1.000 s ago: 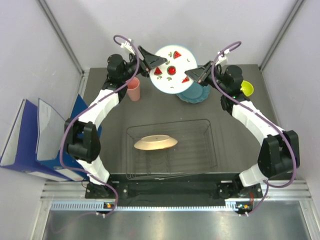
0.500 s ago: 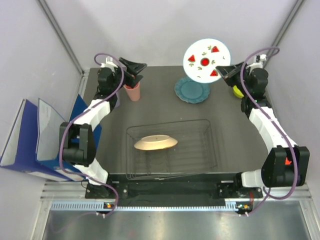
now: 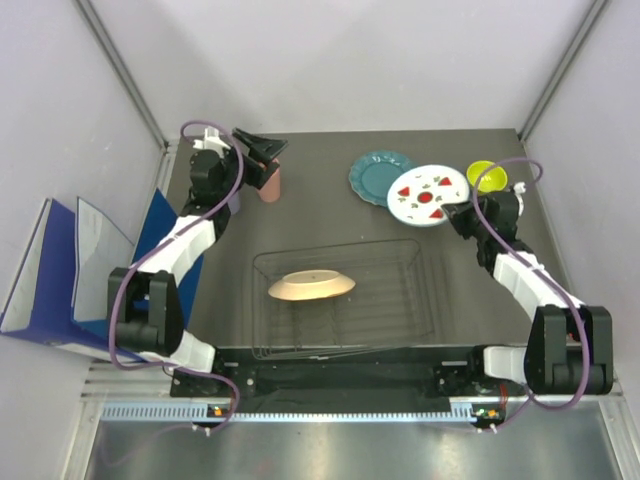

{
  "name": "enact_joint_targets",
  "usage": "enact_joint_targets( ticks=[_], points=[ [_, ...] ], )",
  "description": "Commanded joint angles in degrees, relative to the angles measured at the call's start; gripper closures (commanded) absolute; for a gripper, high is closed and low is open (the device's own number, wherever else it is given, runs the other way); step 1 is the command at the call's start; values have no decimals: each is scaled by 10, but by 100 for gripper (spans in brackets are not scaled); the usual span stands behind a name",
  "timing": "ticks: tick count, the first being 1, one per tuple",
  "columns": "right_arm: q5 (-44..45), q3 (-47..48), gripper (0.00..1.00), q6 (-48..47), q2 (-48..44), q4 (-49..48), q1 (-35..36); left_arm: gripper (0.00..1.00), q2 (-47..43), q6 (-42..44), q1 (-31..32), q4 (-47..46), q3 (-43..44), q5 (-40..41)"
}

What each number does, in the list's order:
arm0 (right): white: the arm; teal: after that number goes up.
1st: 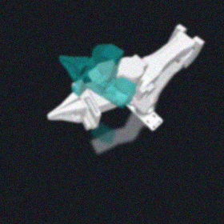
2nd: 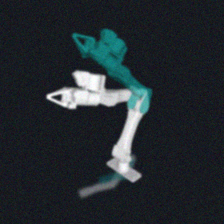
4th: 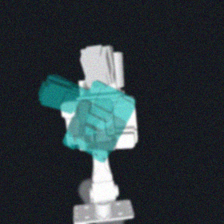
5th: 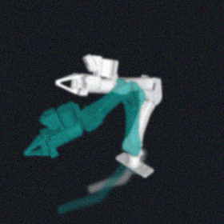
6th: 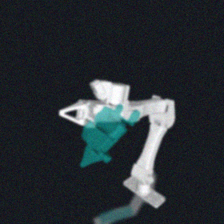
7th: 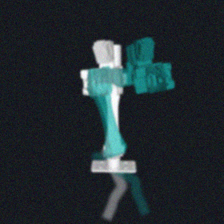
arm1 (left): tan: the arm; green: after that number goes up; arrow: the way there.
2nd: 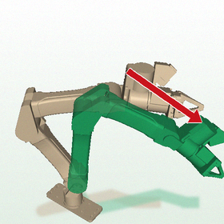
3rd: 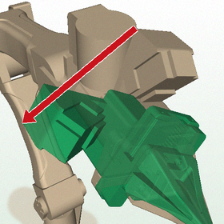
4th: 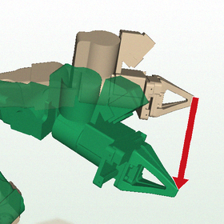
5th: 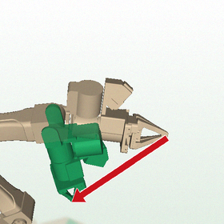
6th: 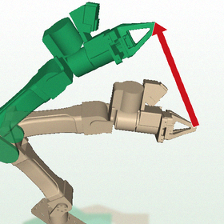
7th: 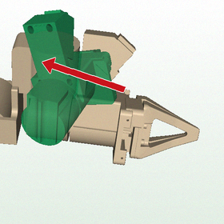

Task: Unload the mixed dishes from the dish rack
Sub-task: Place the plate at the center of the board.

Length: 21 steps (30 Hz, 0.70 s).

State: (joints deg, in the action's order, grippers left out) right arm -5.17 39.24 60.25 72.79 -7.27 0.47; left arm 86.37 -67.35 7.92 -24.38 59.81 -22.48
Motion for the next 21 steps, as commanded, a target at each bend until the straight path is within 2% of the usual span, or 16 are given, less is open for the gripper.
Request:
enact_joint_targets(
  ticks=[1,9,21],
  points=[
    [24,-11,100,48,-58,-130,-33,1,-21,6,1,-20,-20,-1],
    [27,-71,100,53,-63,-118,-49,1,-28,4,2,-32,-44,-1],
    [38,-92,100,44,-29,-93,-49,2,-21,-13,2,-59,-64,-17]
  ],
)
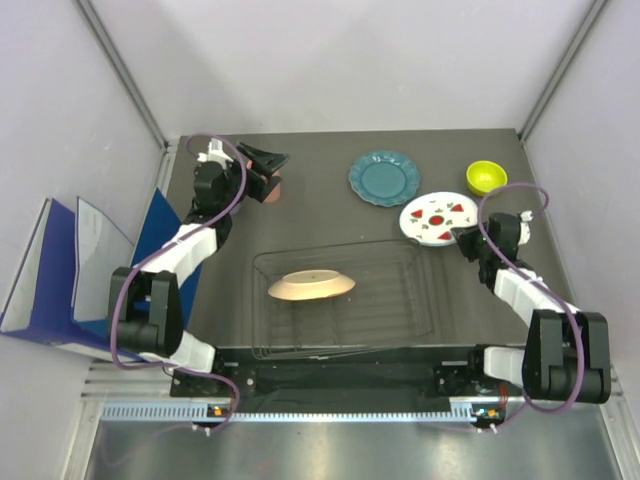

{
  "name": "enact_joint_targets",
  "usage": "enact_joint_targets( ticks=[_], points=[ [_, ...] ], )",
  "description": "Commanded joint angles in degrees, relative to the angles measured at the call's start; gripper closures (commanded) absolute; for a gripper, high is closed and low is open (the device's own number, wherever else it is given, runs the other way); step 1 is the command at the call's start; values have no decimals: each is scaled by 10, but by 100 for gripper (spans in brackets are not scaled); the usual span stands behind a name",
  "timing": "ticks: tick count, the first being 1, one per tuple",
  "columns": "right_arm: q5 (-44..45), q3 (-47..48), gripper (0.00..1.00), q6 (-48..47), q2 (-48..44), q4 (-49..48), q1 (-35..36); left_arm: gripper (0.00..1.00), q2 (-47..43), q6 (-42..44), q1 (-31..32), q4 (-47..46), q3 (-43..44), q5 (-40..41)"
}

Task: Unload the mixed dishes from the dish rack
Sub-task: Place the plate at the center of the board.

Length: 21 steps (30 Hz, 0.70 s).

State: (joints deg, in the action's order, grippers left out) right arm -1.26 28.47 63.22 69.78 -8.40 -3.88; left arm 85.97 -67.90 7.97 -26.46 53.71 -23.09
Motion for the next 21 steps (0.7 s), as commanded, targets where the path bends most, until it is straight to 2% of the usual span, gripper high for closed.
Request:
enact_joint_targets(
  ticks=[1,6,13,16,17,21],
  points=[
    [-1,17,100,12,9,-80,-5,2,-17,-6,1,-33,-3,-12],
    [-6,19,100,8,54,-77,-5,2,-21,5,1,-13,-5,-11],
    [-11,18,99,-6,64,-64,-5,2,-21,6,1,0,-5,-9],
    [-17,21,84,-12,62,-52,-4,1,-15,0,1,0,-5,-15],
    [-22,22,74,-15,60,-46,-4,1,-15,-1,1,0,-6,-16],
    [-24,22,59,-20,48,-31,-4,1,-15,-4,1,-1,-10,-17]
  ],
)
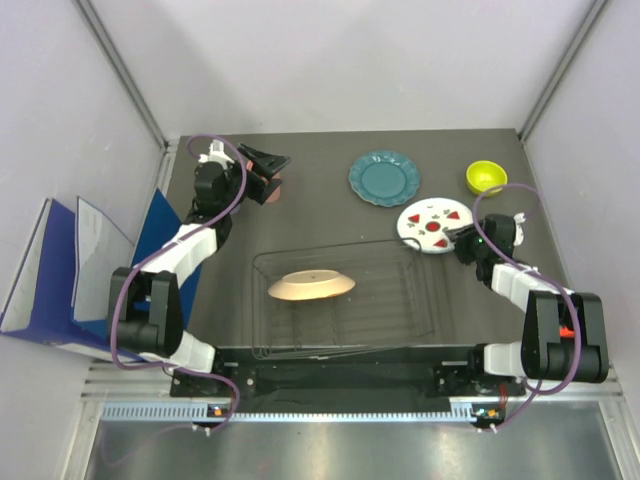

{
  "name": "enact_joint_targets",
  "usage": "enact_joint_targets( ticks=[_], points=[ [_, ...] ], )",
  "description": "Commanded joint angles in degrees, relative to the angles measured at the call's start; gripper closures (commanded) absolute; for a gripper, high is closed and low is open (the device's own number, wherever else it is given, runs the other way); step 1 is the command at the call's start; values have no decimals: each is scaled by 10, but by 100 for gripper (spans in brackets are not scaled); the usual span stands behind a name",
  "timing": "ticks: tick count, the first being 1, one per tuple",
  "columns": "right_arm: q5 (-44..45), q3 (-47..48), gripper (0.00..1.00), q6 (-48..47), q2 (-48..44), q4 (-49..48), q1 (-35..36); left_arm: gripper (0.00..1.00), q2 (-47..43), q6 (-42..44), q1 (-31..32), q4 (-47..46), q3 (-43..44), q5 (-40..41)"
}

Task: Unload the mixed dishes from the dish rack
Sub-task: Place the plate at the center of the board.

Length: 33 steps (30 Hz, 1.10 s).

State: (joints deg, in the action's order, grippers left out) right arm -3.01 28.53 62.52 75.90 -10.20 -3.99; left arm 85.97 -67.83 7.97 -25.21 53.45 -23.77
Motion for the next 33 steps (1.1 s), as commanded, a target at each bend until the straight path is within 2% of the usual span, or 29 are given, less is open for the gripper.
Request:
enact_joint_targets(
  ticks=[1,6,12,17,28,31,33],
  points=[
    [-7,22,57,-14,-15,-9,-3,1,-16,-5,2,-12,-8,-11],
    [-12,33,47,-24,-20,26,-3,1,-21,-3,2,-5,-9,-10],
    [-6,59,36,-52,-34,100,-3,1,-26,25,8,47,9,2],
    [-3,61,35,-71,-41,158,-3,1,-23,33,20,64,19,8],
    [-7,14,35,-87,-52,169,-3,1,-19,48,33,80,15,3],
    [-7,1,36,-83,-85,172,-3,1,-27,65,33,89,19,7],
    [5,-6,36,-71,-145,173,-3,1,-45,102,33,111,28,22]
  ],
)
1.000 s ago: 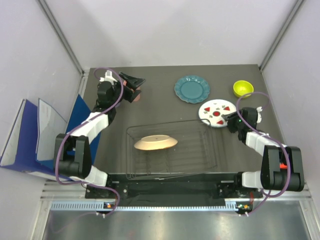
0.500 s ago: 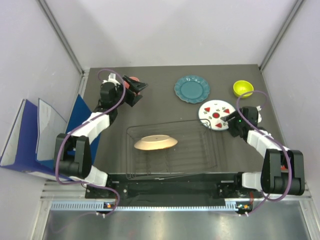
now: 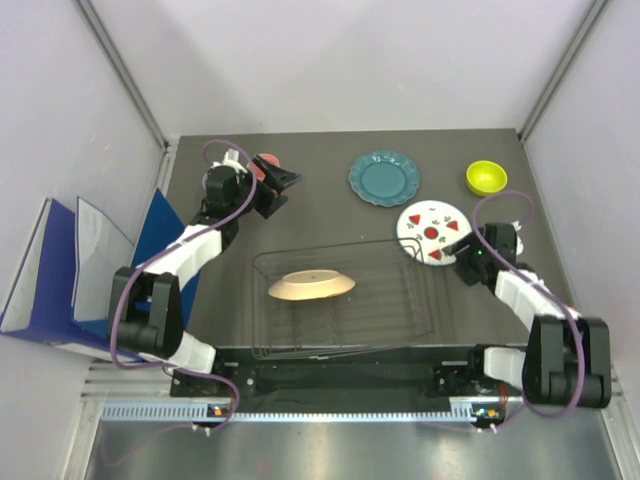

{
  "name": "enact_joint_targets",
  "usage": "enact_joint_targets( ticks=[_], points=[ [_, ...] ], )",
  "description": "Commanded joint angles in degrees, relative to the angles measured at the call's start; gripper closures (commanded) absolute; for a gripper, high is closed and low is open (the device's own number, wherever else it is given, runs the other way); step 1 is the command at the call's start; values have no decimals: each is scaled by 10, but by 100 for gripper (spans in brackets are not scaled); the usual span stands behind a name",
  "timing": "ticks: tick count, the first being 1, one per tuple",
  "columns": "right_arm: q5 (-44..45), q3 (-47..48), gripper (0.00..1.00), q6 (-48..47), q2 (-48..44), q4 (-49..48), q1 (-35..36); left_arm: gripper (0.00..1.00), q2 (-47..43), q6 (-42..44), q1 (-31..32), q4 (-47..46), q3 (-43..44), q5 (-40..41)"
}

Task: Unload the mixed dishes from the dish rack
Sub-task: Place the plate at the center of the board.

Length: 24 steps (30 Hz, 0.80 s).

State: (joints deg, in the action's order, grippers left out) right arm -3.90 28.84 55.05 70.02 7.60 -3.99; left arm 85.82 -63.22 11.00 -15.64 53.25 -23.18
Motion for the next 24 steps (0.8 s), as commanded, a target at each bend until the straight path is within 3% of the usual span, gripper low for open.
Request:
enact_joint_targets(
  ticks=[1,5,9,11,12,16,18,24],
  points=[
    [20,-4,36,11,-109,-2,-3,1,-57,73,4,29,47,23],
    [64,80,36,9,-196,63,9,1,-84,152,12,127,107,83],
    [72,169,35,3,-222,106,19,1,-108,213,13,188,155,121],
    [61,199,35,3,-232,98,32,1,-125,233,17,203,163,124],
    [51,197,35,4,-242,80,35,1,-133,284,24,224,168,126],
    [-3,155,36,4,-281,-37,76,1,-236,477,174,256,119,256],
    [-22,150,37,-4,-280,-60,86,1,-279,525,192,260,67,245],
    [-89,166,37,-43,-237,-93,108,1,-490,594,199,257,-70,90]
  ],
)
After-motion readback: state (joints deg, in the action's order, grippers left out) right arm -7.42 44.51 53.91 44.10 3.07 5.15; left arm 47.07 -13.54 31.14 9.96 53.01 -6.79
